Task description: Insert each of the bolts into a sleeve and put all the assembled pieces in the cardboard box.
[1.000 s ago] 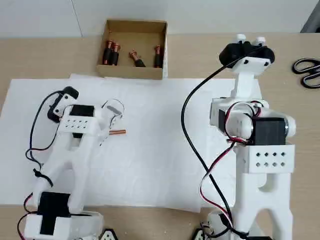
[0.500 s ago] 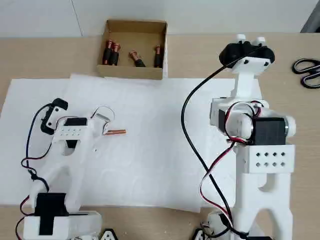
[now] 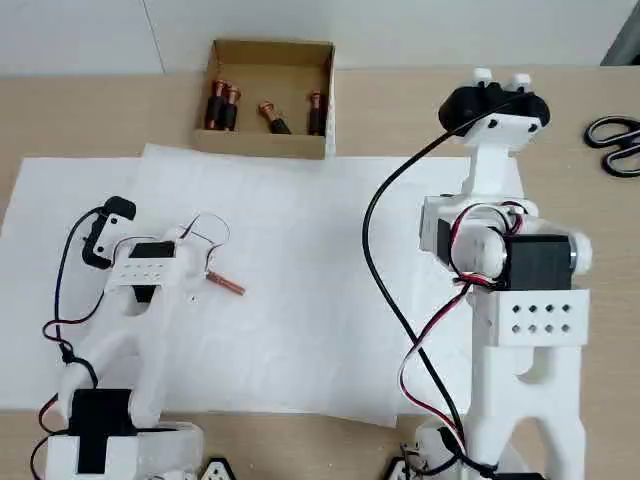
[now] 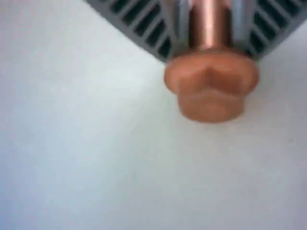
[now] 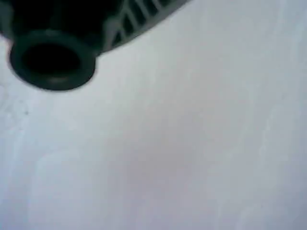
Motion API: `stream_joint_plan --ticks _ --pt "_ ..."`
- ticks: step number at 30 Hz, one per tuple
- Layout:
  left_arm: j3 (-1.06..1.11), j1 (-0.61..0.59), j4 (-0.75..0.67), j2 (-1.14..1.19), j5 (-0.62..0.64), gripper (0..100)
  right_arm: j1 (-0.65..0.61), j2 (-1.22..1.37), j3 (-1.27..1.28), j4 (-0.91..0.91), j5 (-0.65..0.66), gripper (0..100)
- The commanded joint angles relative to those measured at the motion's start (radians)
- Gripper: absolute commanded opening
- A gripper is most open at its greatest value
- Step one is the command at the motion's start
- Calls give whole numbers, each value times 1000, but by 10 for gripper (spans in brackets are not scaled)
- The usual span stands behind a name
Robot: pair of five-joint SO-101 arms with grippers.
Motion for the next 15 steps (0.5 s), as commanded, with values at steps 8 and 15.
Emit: stream_joint_plan --ticks 8,15 --pt "-590 -5 571 -29 -371 6 7 -30 -6 -16 11 28" --pt "-903 2 887 -29 -1063 6 7 -31 -6 -21 11 28"
